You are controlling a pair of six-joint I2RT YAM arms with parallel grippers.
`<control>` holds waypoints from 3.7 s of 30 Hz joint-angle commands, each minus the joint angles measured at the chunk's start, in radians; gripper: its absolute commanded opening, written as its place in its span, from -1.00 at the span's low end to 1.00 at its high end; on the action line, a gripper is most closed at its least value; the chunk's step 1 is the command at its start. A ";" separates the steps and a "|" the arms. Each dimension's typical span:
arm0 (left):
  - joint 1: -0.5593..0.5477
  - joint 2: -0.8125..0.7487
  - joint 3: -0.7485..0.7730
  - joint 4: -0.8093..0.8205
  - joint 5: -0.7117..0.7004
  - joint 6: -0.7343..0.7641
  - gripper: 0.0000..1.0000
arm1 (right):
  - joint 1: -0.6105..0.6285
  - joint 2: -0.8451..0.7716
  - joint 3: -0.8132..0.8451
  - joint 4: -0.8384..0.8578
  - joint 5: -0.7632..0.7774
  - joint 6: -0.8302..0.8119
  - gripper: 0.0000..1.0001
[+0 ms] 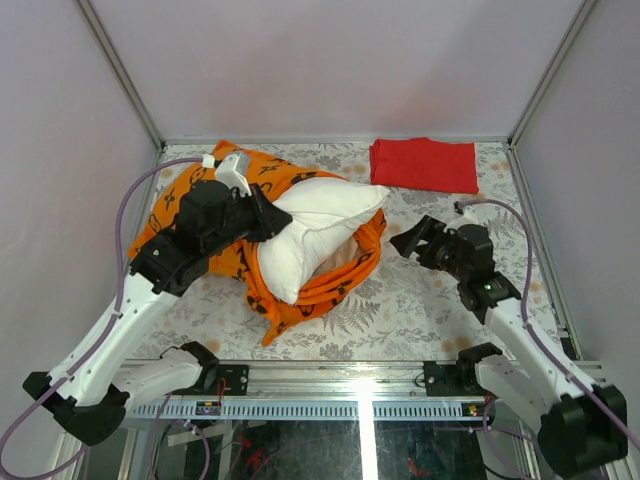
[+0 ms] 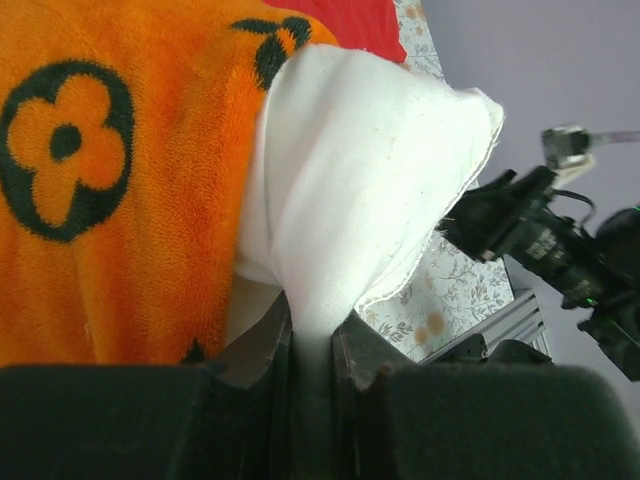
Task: Remove the pillowcase from the pillow
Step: Remove the pillow from the pillowcase.
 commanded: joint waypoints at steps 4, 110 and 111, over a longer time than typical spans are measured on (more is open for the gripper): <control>0.008 0.029 -0.011 0.218 0.026 -0.032 -0.99 | -0.010 -0.221 0.022 -0.057 0.031 0.112 0.98; -0.531 0.576 -0.278 0.688 -0.144 -0.217 -1.00 | 0.394 -0.027 -0.022 0.763 0.415 0.326 -0.62; -0.531 0.559 -0.290 0.683 -0.155 -0.209 -1.00 | 0.394 -0.039 -0.014 0.717 0.425 0.314 -0.90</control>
